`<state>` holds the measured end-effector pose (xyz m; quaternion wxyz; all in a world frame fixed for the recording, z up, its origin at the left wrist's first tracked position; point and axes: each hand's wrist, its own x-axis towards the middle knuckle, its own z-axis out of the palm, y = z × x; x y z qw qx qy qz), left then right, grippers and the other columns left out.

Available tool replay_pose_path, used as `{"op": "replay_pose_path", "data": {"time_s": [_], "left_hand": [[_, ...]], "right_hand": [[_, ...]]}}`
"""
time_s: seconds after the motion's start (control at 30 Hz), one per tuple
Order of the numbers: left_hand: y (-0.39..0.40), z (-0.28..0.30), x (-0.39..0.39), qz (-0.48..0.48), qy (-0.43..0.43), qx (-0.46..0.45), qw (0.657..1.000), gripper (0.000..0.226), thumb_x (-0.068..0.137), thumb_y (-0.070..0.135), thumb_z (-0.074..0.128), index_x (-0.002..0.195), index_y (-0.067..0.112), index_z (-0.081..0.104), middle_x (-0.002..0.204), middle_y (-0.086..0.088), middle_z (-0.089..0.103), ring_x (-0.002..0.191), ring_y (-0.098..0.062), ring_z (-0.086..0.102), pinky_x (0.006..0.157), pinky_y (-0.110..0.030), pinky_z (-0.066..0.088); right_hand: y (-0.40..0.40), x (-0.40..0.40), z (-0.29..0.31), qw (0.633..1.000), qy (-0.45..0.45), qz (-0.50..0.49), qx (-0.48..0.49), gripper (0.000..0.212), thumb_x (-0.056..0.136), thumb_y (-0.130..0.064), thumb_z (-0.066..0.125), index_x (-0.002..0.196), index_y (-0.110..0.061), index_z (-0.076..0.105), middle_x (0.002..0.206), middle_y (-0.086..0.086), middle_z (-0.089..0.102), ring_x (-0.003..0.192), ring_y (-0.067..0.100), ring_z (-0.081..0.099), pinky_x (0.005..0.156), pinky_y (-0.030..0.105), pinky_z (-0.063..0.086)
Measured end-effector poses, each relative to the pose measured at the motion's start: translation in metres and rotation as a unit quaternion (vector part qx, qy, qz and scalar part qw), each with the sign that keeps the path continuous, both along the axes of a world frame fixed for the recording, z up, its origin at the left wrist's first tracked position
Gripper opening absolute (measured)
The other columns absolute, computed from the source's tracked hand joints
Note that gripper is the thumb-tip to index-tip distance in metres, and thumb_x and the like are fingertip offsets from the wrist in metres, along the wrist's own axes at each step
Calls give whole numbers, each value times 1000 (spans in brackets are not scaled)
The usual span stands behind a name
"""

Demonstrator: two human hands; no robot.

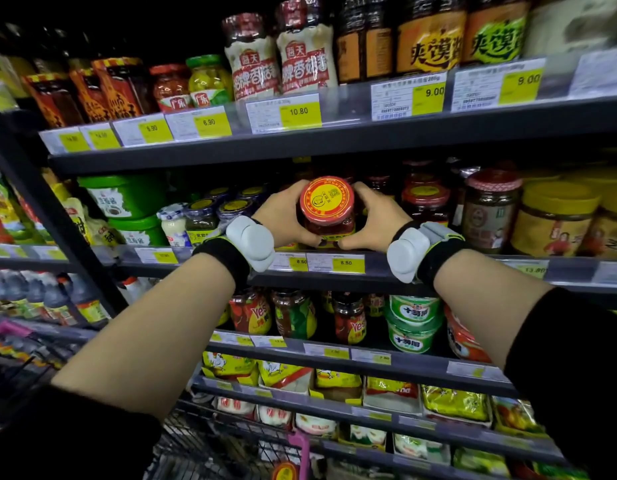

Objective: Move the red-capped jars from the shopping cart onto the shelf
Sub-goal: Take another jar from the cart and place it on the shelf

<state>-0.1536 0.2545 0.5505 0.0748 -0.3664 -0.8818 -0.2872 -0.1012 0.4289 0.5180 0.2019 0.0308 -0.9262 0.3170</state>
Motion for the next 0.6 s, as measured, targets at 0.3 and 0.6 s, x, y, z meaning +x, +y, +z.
{"op": "replay_pose_path", "data": {"time_s": [0.3,0.6], "left_hand": [[22,0,-24,46,73,-125,988,87,59,35,83,132,18,40,128,-2,59,124,-24,50,118,-48,8],[39,3,-37,83,55,-194,976,90,63,40,79,138,25,33,135,-1,53,131,-25,43,118,-49,4]], "right_hand": [[15,-12,4,998,-46,-21,33,84,62,-24,83,134,-15,39,122,9,60,111,28,57,86,27,45],[17,-35,11,990,-111,-68,52,86,64,-20,82,137,-10,36,133,12,54,121,30,53,97,34,47]]}}
